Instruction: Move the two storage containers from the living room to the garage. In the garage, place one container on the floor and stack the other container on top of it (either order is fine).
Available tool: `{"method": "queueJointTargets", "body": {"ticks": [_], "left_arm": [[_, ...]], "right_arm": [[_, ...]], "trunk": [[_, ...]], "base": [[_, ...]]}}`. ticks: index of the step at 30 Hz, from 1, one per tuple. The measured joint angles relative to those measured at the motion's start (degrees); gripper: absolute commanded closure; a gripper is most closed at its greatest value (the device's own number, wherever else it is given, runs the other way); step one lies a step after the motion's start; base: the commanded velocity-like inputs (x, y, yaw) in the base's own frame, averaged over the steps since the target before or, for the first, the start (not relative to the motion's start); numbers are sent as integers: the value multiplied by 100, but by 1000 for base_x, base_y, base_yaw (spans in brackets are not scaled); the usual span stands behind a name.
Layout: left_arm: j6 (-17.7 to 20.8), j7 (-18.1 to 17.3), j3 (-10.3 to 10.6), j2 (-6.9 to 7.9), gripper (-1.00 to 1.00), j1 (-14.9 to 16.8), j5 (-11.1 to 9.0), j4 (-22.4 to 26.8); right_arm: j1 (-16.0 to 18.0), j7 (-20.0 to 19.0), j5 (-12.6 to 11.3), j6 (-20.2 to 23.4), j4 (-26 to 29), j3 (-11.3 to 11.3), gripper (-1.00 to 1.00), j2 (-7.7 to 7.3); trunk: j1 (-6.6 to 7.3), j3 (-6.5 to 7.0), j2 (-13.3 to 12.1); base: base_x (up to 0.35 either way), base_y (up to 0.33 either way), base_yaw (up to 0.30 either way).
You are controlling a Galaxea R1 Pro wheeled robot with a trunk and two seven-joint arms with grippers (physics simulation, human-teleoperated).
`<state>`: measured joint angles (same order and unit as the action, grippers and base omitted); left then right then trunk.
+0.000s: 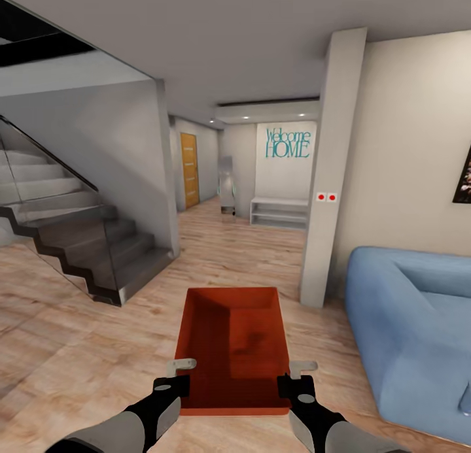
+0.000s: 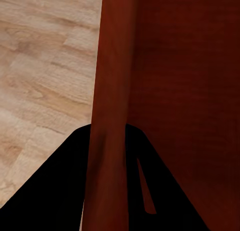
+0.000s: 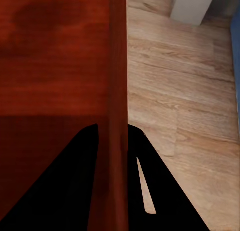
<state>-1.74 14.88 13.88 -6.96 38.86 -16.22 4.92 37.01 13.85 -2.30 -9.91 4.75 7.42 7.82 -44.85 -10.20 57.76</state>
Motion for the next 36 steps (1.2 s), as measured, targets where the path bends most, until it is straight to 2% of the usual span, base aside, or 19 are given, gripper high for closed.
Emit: {"method": "queueJointTargets", "body": {"ticks": [36], "left_arm": [[-15, 0, 8, -2, 100, -1, -21, -6]], "right_arm": [[0, 6, 29, 7, 8, -8, 100, -2]], "trunk": [[0, 0, 0]], "base": [[322, 0, 0]]}}
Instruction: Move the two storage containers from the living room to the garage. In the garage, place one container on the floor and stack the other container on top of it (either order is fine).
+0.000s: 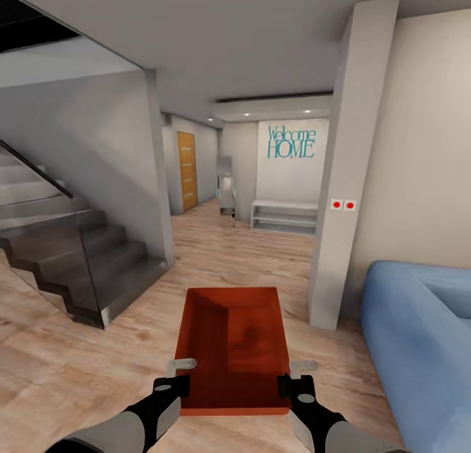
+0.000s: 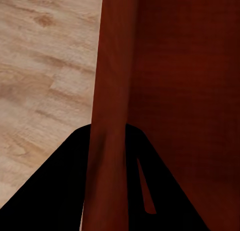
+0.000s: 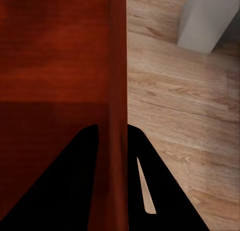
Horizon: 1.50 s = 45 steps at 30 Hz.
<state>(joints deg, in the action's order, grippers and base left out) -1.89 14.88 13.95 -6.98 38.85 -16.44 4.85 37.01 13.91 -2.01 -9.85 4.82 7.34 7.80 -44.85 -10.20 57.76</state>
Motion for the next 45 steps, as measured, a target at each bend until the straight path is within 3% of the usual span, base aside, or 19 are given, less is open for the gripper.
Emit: {"method": "queueJointTargets", "body": {"ticks": [45], "left_arm": [[0, -5, -7, 3, 100, 0, 18, 5]], "right_arm": [[-2, 1, 11, -17, -4, -20, 100, 3]], "trunk": [[0, 0, 0]], "base": [[322, 0, 0]]}}
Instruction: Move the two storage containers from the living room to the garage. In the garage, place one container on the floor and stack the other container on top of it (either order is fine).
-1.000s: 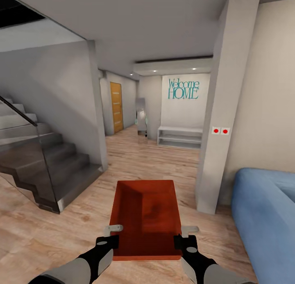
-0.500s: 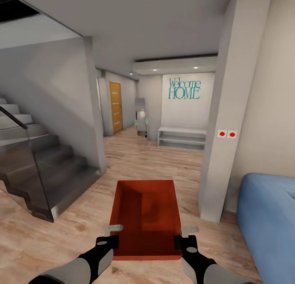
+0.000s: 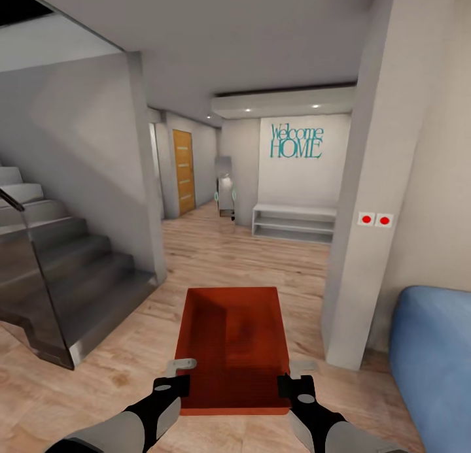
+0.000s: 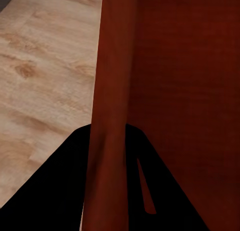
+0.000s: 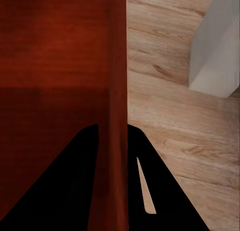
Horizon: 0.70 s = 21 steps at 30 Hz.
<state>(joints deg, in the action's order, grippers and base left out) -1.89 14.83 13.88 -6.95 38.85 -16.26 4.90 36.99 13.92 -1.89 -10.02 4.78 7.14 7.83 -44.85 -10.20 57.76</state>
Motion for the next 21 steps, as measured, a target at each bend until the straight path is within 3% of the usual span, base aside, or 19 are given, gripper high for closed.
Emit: {"method": "queueJointTargets", "body": {"ticks": [21], "left_arm": [[2, -3, -3, 3, 100, 1, 10, 0]], "right_arm": [[0, 14, -68, 3, -1, 67, 100, 3]], "trunk": [[0, 0, 0]], "base": [[322, 0, 0]]}}
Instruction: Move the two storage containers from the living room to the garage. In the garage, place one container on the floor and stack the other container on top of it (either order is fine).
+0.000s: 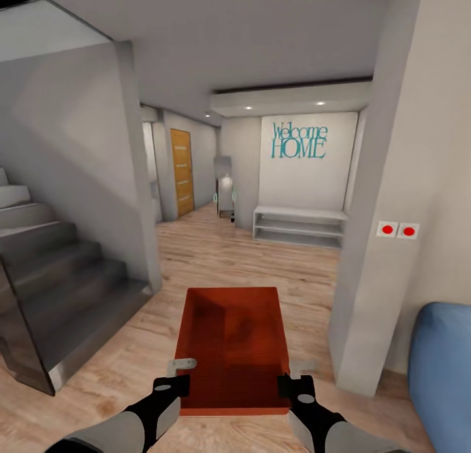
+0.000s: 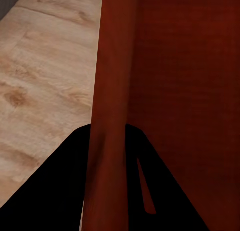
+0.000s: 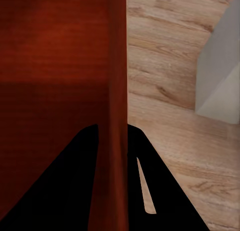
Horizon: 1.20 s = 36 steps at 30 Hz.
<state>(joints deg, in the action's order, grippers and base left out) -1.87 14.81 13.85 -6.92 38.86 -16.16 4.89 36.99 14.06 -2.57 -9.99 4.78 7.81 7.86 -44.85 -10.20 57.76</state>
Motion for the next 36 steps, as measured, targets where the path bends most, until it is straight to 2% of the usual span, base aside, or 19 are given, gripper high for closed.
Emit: {"method": "queueJointTargets", "body": {"ticks": [36], "left_arm": [[1, -1, 16, 3, 100, 0, -18, 1]], "right_arm": [[1, 6, -12, 0, -1, 12, 100, 3]], "trunk": [[0, 0, 0]], "base": [[322, 0, 0]]}}
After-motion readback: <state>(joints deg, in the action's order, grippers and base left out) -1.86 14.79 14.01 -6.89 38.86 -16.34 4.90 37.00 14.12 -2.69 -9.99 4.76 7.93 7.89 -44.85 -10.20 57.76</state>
